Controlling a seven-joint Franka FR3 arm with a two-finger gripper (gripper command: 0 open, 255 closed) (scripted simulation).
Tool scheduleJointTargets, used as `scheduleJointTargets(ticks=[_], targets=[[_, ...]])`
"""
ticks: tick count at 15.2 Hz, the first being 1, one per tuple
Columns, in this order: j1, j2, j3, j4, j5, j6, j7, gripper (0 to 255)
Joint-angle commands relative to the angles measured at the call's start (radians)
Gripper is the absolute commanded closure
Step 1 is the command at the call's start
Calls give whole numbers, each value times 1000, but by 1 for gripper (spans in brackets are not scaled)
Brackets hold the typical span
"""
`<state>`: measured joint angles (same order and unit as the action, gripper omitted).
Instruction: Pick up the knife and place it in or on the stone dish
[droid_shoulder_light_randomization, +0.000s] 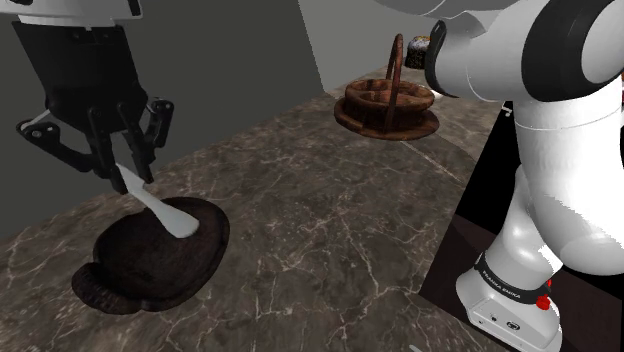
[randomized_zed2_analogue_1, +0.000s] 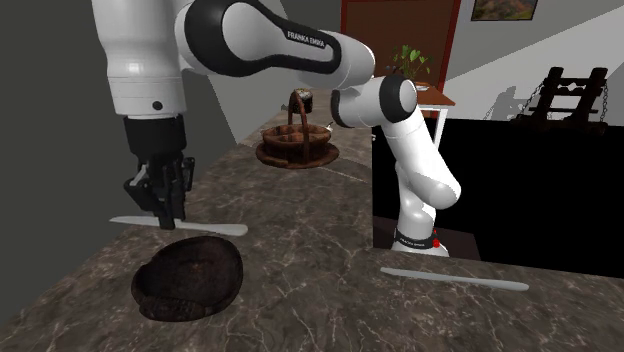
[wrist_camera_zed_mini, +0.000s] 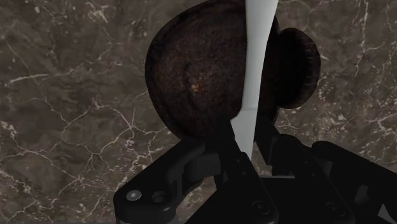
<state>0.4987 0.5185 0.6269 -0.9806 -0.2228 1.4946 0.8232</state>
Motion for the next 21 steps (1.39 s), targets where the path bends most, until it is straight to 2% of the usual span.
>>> scheduleJointTargets(ticks=[1,8,16,17,21], targets=[[-18,-17,3,-60,9,43,0,255],[-64,-58,8,-225,31,165,-5,255],[-64,-58,8,-225,32,165,-5,255],[-64,-58,8,-225,32,165,-5,0],[-64,-58,8,-225,32,165,-5,0]])
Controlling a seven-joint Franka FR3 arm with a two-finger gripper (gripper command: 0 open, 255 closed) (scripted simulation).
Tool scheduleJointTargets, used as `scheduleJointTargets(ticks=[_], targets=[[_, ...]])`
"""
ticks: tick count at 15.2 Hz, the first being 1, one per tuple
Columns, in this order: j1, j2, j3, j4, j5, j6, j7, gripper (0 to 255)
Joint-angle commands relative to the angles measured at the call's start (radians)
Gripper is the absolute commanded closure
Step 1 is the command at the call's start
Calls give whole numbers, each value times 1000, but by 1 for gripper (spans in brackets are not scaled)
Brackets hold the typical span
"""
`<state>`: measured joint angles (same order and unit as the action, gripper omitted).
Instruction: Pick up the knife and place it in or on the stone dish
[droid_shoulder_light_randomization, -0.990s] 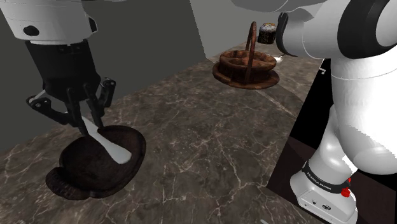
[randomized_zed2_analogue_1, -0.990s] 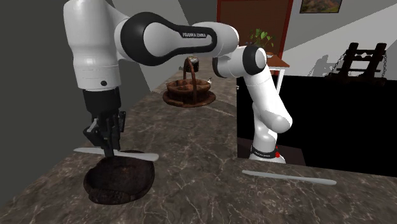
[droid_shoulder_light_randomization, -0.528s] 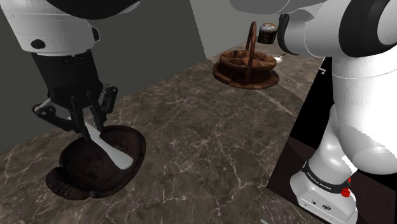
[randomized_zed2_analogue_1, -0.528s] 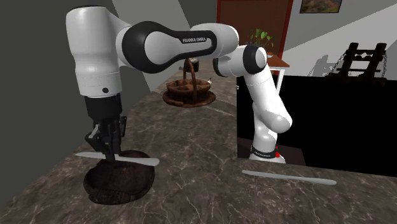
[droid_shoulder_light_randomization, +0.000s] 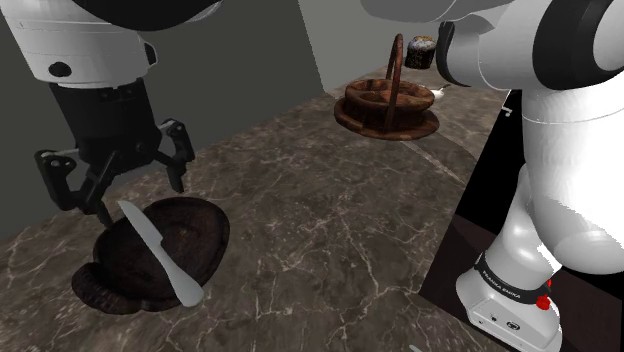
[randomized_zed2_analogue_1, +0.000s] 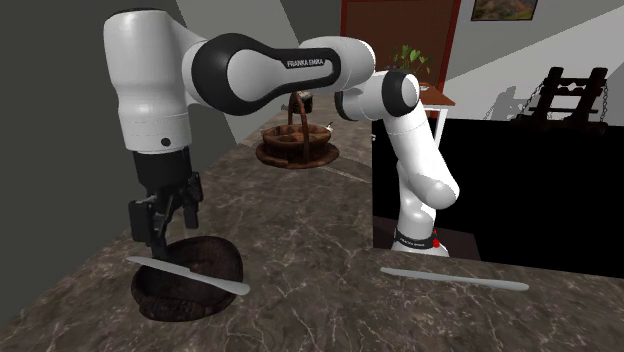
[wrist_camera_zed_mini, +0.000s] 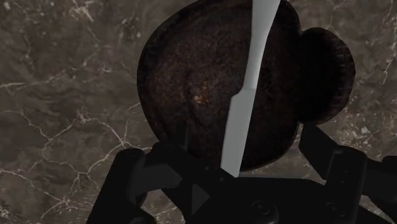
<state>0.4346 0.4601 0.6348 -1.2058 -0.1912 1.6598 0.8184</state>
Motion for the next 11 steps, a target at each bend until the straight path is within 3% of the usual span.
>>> scheduleJointTargets(ticks=[1,5,11], targets=[[0,0,0,0,0,0,0,0],[50,46,-6,207,-25,-159,-1,0],[50,46,-6,207,-25,-159,-2,0]])
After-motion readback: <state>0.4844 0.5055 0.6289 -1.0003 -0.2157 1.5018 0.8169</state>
